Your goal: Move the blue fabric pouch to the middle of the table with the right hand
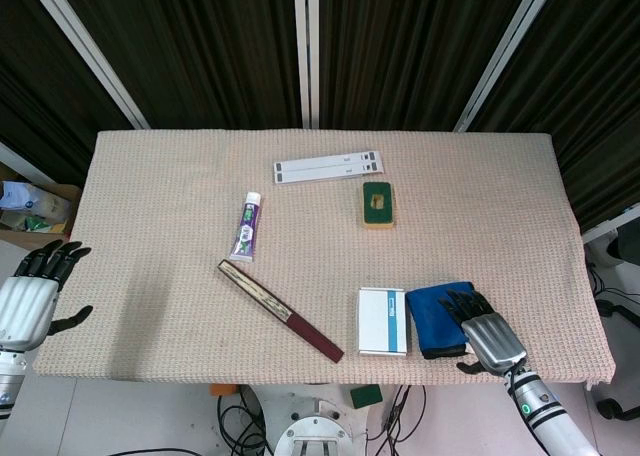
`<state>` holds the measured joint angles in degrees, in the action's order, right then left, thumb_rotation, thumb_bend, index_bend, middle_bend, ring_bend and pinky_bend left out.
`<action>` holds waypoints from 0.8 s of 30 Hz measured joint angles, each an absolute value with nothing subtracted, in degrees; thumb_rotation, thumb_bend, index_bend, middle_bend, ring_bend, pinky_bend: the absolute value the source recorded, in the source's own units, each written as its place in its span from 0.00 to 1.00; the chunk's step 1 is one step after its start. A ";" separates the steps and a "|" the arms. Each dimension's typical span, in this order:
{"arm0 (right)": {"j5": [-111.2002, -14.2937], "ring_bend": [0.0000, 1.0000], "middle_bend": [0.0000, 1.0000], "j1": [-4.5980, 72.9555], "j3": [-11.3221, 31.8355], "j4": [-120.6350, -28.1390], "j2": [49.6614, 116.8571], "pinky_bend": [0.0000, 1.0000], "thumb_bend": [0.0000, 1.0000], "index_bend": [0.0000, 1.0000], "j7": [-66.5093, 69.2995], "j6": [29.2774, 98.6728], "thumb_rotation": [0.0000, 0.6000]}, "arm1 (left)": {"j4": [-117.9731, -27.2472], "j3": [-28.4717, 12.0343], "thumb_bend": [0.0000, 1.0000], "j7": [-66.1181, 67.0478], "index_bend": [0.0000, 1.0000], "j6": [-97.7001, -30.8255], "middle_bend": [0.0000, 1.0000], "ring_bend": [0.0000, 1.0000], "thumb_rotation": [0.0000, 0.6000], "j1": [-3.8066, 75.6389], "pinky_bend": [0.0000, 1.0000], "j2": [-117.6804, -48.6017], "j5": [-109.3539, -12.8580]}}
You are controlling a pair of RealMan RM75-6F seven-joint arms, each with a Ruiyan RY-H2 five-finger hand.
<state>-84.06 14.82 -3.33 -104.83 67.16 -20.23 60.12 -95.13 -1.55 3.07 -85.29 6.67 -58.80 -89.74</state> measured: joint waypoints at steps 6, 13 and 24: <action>-83.24 0.00 0.00 15.29 -3.33 -104.51 67.38 0.00 0.00 0.00 -20.69 60.01 1.00 | -94.75 -1.39 0.12 2.84 0.18 -85.83 0.16 0.09 1.00 6.36 0.18 -58.89 -90.00; -81.73 0.00 0.00 16.41 -3.24 -104.04 68.69 0.00 0.00 0.00 -21.96 58.88 1.00 | -94.71 -1.41 0.12 2.77 0.18 -85.94 0.16 0.09 1.00 6.38 0.18 -59.04 -90.08; -79.90 0.00 0.00 19.87 -1.95 -101.02 71.80 0.00 0.01 0.00 -22.63 55.56 1.00 | -96.16 -0.98 0.12 3.05 0.19 -86.28 0.16 0.09 1.00 6.38 0.18 -57.98 -91.38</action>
<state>-79.90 19.87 -1.95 -101.02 71.80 -22.63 55.56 -96.16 -0.98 3.05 -86.28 6.38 -57.98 -91.38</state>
